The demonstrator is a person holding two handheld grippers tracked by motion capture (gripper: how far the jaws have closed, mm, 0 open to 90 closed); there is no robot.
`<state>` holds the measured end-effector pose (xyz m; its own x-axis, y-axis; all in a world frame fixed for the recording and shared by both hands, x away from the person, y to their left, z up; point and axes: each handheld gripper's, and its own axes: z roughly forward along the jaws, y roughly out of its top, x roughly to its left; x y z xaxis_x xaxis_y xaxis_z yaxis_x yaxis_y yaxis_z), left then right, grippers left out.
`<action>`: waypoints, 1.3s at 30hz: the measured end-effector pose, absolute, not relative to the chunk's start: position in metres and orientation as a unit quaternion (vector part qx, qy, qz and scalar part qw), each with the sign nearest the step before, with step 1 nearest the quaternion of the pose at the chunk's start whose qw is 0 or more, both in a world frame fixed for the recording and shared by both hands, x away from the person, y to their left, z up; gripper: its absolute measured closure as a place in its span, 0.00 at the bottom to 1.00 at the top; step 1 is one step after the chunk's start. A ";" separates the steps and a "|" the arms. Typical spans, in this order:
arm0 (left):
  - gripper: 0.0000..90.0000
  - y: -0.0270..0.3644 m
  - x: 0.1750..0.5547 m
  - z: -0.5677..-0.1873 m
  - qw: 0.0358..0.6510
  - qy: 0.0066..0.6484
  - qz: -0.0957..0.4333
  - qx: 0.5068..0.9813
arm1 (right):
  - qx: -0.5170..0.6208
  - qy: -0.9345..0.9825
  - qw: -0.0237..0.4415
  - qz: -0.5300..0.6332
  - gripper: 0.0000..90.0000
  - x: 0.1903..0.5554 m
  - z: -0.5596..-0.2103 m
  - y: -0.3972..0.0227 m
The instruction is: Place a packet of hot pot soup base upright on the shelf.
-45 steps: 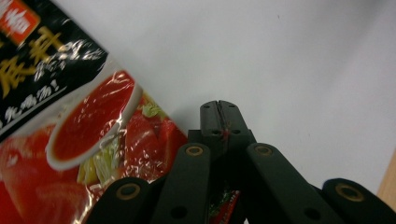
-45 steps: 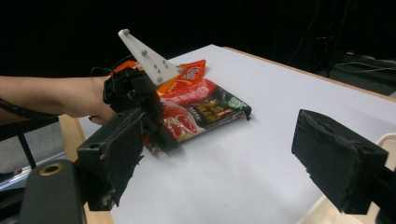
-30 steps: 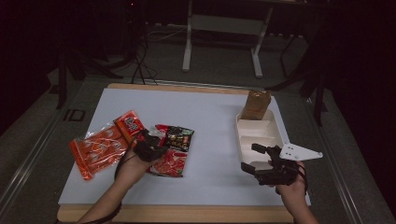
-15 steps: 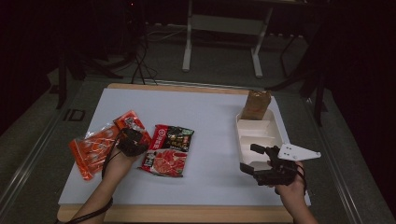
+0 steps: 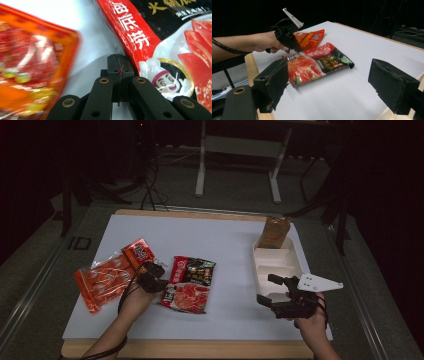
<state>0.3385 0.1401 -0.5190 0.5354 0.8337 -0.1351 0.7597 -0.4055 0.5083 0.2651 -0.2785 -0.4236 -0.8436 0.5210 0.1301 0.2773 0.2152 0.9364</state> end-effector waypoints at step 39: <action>1.00 0.114 0.344 -0.481 0.363 0.443 0.089 0.815 | 0.282 0.760 0.166 0.561 0.16 0.266 -0.421 -0.288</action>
<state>0.3442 0.1140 -0.4807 0.5921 0.7864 -0.1762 0.6565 -0.3439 0.6714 0.2657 -0.2880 -0.4215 -0.7861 0.6148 0.0647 0.2428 0.2108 0.9469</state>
